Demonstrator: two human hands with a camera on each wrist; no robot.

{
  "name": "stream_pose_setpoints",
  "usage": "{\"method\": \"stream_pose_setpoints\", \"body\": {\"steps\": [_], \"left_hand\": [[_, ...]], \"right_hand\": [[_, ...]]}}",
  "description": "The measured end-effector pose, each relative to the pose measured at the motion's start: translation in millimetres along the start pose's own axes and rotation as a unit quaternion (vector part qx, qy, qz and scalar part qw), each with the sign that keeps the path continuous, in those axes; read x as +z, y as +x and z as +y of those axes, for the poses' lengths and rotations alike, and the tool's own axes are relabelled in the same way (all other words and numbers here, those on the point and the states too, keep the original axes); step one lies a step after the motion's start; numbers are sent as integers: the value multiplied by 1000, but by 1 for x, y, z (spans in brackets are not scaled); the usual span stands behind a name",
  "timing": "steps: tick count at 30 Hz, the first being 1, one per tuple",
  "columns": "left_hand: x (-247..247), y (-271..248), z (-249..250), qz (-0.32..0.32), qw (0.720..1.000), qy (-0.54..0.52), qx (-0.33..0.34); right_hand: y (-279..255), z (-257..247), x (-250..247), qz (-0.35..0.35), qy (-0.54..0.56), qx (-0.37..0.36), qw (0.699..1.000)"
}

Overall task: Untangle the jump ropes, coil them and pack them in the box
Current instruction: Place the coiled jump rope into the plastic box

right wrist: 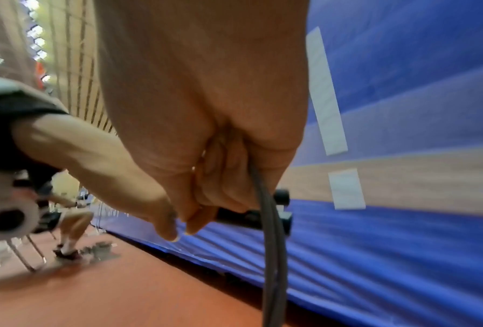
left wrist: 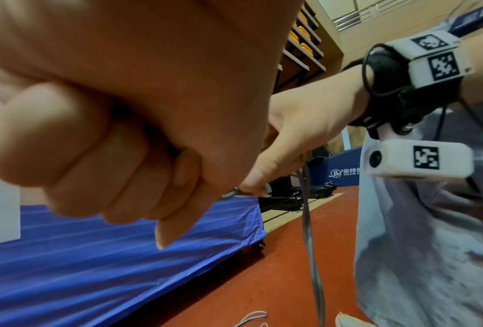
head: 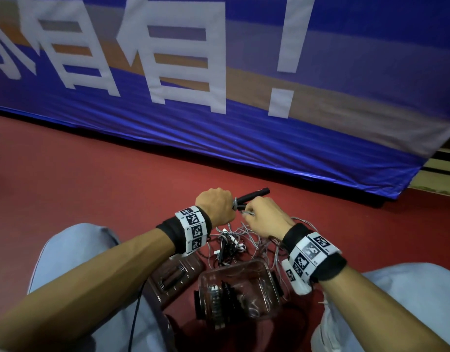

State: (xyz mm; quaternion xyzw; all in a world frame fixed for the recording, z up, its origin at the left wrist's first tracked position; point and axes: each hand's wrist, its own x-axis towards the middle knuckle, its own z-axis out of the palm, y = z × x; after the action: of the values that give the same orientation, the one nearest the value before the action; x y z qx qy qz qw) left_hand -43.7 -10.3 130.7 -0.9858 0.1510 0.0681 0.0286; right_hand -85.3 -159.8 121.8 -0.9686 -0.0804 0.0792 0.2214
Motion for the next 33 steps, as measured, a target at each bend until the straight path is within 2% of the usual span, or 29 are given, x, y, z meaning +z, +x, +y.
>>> {"method": "stream_pose_setpoints", "body": {"steps": [4, 6, 8, 10, 13, 17, 22, 26, 30, 33], "left_hand": [[-5, -2, 3, -33, 993, 96, 68], [-10, -2, 4, -27, 979, 157, 130], [-15, -3, 3, -8, 960, 207, 187], [-21, -1, 0, 9, 943, 240, 229], [-29, 2, -6, 37, 916, 276, 289], [-46, 0, -13, 72, 890, 300, 335], [-48, 6, -28, 160, 872, 247, 392], [-45, 8, -33, 245, 857, 131, 434], [-46, 5, -36, 273, 863, 48, 423], [-49, 4, -37, 270, 867, 34, 418]], "right_hand": [[-2, 4, -18, 56, -106, -45, 992], [-1, 8, -23, 81, -145, -54, 985], [0, 14, -23, 84, -137, -67, 985], [0, 19, -22, 70, -95, -75, 990], [-1, 21, -22, 3, 18, -67, 998], [1, 21, -23, -71, 236, -49, 968], [-3, 10, -36, -163, 332, -54, 927], [-6, 7, -38, -219, 434, -90, 869], [-4, 10, -43, -243, 483, -125, 832], [-5, 7, -47, -245, 480, -132, 832]]}}
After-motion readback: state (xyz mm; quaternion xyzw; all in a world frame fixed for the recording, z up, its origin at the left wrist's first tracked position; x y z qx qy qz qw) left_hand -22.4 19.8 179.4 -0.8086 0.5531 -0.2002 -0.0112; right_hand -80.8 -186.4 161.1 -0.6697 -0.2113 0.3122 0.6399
